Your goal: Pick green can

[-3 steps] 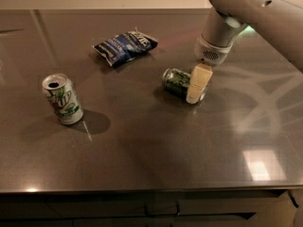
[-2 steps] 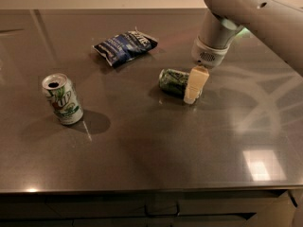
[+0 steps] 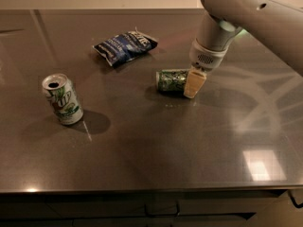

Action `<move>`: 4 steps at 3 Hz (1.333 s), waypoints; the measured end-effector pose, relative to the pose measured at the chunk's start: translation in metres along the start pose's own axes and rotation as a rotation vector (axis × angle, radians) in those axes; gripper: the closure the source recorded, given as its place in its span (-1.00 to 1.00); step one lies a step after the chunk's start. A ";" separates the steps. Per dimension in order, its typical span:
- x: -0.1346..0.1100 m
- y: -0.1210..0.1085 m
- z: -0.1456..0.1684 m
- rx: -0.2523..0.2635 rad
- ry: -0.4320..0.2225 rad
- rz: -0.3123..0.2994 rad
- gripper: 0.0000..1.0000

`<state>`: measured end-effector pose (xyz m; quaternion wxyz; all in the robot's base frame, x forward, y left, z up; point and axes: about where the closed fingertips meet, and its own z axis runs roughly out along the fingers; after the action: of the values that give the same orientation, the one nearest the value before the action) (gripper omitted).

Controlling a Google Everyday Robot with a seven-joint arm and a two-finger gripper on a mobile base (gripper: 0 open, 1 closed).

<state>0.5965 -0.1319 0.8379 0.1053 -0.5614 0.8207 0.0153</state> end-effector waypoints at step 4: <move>-0.036 0.034 -0.089 0.072 -0.136 -0.136 1.00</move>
Offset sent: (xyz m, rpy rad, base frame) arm -0.0215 0.0198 0.0453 0.0552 -0.0632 0.0692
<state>0.5634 -0.0990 0.9286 0.1817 -0.6095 0.7715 0.0167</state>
